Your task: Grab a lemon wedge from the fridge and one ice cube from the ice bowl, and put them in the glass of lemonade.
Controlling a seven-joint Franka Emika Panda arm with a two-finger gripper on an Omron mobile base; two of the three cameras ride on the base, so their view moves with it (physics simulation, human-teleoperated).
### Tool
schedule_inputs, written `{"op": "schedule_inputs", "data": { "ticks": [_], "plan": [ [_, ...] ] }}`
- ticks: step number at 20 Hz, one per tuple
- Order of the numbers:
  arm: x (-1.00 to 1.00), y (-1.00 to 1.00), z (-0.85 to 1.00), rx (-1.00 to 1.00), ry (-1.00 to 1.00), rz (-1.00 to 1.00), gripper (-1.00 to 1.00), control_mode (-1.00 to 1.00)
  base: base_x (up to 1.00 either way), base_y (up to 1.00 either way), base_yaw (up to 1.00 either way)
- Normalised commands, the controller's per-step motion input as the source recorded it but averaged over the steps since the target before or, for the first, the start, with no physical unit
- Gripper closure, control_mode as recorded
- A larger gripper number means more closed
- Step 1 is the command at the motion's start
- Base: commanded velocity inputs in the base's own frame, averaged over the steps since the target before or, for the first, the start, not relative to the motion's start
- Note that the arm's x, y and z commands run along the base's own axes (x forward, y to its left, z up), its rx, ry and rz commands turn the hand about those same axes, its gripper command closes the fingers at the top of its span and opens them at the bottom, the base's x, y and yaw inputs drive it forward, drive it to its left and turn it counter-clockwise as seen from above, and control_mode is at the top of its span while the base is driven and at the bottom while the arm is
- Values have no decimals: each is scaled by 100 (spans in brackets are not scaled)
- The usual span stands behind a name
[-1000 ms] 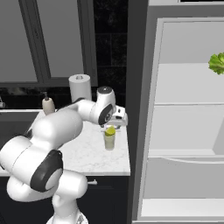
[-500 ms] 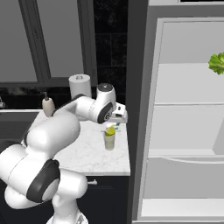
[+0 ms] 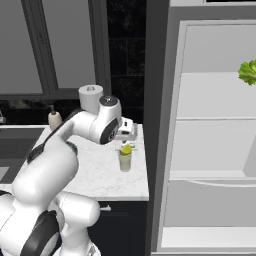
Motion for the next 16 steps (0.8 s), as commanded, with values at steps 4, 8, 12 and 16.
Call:
{"op": "schedule_inputs", "data": {
  "ticks": [4, 8, 12, 16],
  "plan": [
    [-18, 92, 1, 0, 0, 10, -100, -100, 0, 0, 0],
    [-10, 100, 0, -2, 3, 16, -100, -100, 0, 0, 0],
    [-2, 100, 0, -5, 9, 19, -100, -100, 0, 0, 0],
    [0, 100, 0, -7, 14, 22, -100, -100, 0, 0, 0]
  ]
}}
